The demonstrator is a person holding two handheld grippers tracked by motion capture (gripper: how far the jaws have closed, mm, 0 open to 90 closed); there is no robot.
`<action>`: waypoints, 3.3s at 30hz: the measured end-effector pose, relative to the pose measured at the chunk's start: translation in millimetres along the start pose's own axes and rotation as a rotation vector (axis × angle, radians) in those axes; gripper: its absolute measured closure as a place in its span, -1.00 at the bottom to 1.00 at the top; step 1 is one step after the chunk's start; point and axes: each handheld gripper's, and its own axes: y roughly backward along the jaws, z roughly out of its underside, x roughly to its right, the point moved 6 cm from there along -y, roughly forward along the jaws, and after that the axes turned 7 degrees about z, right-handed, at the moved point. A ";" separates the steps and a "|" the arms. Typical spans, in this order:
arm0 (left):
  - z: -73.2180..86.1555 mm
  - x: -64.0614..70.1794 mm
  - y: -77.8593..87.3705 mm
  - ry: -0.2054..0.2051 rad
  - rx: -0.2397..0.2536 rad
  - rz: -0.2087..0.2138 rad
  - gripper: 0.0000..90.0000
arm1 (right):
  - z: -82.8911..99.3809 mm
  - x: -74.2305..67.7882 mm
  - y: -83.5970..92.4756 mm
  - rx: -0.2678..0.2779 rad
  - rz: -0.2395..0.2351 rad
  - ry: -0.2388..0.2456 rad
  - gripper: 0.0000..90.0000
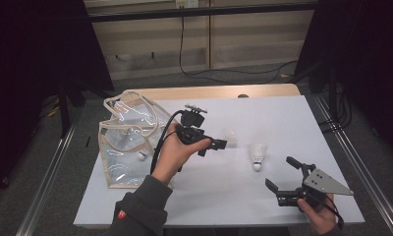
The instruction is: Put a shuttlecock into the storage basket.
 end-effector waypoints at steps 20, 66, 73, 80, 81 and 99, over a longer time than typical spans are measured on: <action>7.6 -7.5 -23.8 0.001 -0.007 -0.014 -0.87 | -0.2 0.3 0.2 0.002 0.001 -0.005 -0.99; 18.8 -47.0 -74.3 -0.001 -0.038 -0.107 -0.84 | 0.1 1.6 0.1 0.002 -0.003 -0.006 -0.99; 19.5 -50.9 -79.5 -0.006 -0.044 -0.112 -0.82 | 0.6 1.6 0.4 -0.003 -0.003 -0.009 -0.99; 18.9 -54.8 -82.3 -0.009 -0.032 -0.124 -0.79 | 0.5 1.5 0.6 -0.002 -0.004 -0.010 -0.99; 18.8 -55.7 -82.4 -0.011 -0.029 -0.127 -0.79 | 0.3 1.5 0.5 0.000 -0.006 -0.009 -0.99; 19.0 -62.4 -85.1 -0.021 -0.028 -0.146 -0.72 | -0.1 1.5 0.8 0.003 -0.006 -0.004 -0.99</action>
